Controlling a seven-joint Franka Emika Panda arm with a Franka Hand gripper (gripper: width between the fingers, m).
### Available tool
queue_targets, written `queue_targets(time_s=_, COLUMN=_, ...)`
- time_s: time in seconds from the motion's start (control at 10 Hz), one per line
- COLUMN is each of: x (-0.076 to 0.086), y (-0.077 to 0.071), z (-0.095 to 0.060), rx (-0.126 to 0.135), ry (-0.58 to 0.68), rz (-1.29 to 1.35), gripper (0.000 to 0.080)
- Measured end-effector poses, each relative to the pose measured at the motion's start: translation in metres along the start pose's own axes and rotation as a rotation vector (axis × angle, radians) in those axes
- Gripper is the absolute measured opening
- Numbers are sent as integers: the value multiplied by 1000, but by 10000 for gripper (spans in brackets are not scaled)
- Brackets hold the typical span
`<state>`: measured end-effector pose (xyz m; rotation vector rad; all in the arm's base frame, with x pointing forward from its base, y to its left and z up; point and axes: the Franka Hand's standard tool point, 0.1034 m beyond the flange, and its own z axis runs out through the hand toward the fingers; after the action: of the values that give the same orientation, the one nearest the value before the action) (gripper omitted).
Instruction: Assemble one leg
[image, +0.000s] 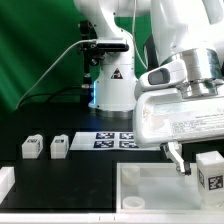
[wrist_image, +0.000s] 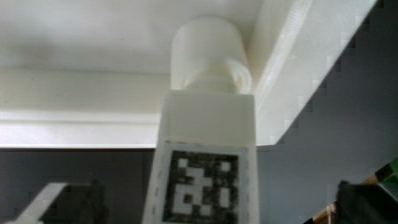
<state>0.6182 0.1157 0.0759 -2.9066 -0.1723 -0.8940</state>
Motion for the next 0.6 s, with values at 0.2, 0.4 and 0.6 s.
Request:
queue_targets(time_s=0.2, x=0, y=0, z=0, rx=0, ry=-1, rz=0, gripper=649)
queue_targets(time_s=0.4, x=-1, y=0, z=0, rx=0, ry=-1, rz=0, gripper=649)
queue_targets(time_s=0.6, x=-1, y=0, z=0, rx=1, ry=-7, rz=1, gripper=649)
